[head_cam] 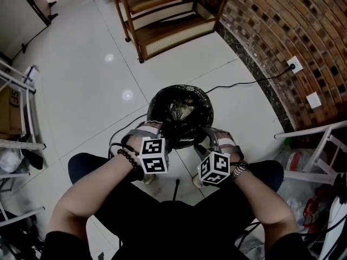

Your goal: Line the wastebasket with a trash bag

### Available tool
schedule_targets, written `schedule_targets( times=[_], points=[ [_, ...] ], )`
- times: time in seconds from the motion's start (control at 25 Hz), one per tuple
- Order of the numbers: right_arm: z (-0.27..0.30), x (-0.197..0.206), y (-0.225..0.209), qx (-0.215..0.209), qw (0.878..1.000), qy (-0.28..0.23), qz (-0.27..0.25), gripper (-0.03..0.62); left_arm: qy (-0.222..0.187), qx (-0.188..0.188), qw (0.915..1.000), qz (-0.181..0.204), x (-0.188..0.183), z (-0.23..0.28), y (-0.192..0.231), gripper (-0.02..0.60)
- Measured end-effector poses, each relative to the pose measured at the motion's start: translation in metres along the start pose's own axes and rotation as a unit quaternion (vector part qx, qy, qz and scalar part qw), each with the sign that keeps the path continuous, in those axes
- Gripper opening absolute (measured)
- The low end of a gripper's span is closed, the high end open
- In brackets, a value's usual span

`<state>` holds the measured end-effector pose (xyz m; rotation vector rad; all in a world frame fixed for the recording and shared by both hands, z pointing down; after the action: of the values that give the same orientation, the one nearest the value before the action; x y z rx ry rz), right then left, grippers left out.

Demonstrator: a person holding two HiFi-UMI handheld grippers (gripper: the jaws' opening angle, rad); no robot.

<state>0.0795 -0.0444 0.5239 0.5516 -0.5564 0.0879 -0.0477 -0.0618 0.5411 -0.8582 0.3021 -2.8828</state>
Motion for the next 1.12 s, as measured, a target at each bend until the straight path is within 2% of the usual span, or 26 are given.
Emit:
schedule_targets(
  times=[0.08,0.16,0.24,0.28,0.48,0.68,0.84,1.12],
  points=[
    [-0.011,-0.005,-0.018,0.014,0.997,-0.025,0.079,0.301,-0.027,0.003,0.9991,-0.033,-0.005,-0.011,0.003,0.357],
    [-0.017,-0.004,-0.041,0.028,0.984,-0.04,0.17,0.301,-0.048,0.01,0.9968,-0.063,-0.008,-0.02,0.006,0.357],
    [-0.019,-0.001,-0.059,0.036,0.972,-0.043,0.226,0.301,-0.047,0.021,0.9968,-0.061,-0.008,-0.021,0.002,0.357],
    [-0.019,0.0,-0.062,0.034,0.972,-0.04,0.229,0.301,-0.038,0.027,0.9978,-0.048,-0.007,-0.019,-0.003,0.357],
    [-0.008,0.003,-0.03,-0.016,0.993,0.01,0.117,0.301,0.01,0.055,0.9983,0.019,0.0,0.0,-0.029,0.364],
    [0.004,0.024,0.02,-0.078,0.994,0.068,0.022,0.301,0.025,0.08,0.9959,0.034,0.003,0.008,-0.045,0.364],
    [0.007,0.027,0.039,-0.117,0.99,0.082,-0.007,0.301,0.036,0.106,0.9932,0.033,0.008,0.014,-0.057,0.364],
    [0.019,0.042,0.05,-0.144,0.985,0.099,0.002,0.301,0.048,0.141,0.9885,0.027,0.012,0.032,-0.076,0.364]
  ],
)
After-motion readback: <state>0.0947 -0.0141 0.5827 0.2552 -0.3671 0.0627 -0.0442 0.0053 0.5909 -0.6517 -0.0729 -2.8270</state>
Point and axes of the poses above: the fingertips, and each gripper's own axes: z forward along the fingers, y to its left, x out of its underside, the point moved 7 cm from there along -z, backward along the fingers, and after that the axes turned 10 degrees about -y, right-handed, at the moved point
